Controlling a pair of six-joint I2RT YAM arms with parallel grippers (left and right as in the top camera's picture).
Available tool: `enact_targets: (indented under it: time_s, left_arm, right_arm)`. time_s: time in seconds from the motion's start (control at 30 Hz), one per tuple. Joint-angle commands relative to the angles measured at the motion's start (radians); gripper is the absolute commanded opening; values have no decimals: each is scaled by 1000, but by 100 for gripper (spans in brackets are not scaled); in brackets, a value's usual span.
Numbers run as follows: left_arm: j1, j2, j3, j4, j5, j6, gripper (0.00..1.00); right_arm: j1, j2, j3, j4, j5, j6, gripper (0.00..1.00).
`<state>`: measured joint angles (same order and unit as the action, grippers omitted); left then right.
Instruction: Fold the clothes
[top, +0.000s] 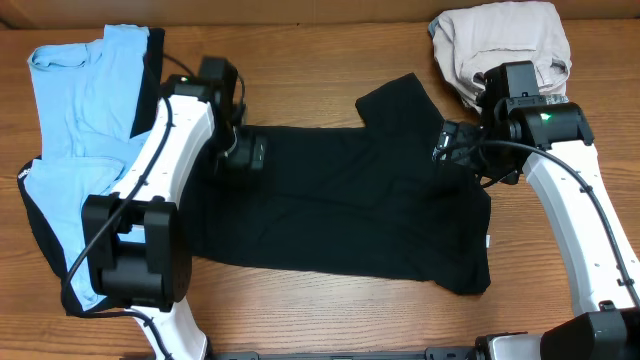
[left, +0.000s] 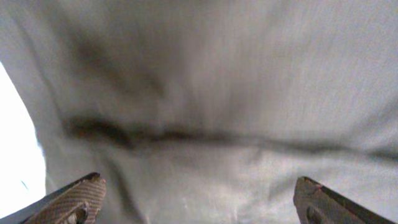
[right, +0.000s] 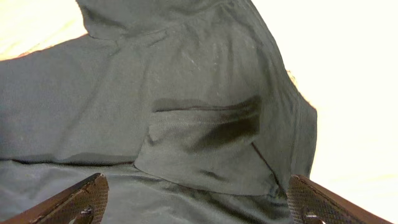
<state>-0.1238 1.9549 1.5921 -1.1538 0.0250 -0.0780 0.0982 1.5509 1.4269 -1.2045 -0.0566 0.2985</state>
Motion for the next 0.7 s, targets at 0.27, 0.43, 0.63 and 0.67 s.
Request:
enact_targets:
  time_s: [0.27, 0.43, 0.63, 0.67]
  left_arm:
    - [171, 9, -6, 403, -33, 60, 100]
    - [190, 57, -8, 482, 2, 101, 100]
    - [189, 152, -8, 495, 3, 99, 97]
    - [189, 170, -8, 496, 2, 101, 97]
  right_arm:
    - [-2, -18, 26, 40, -15, -68, 96]
    - [-2, -18, 26, 47, -15, -68, 96]
    - [-2, -18, 26, 48, -15, -68, 96]
    - [-2, -18, 26, 48, -15, -68, 95]
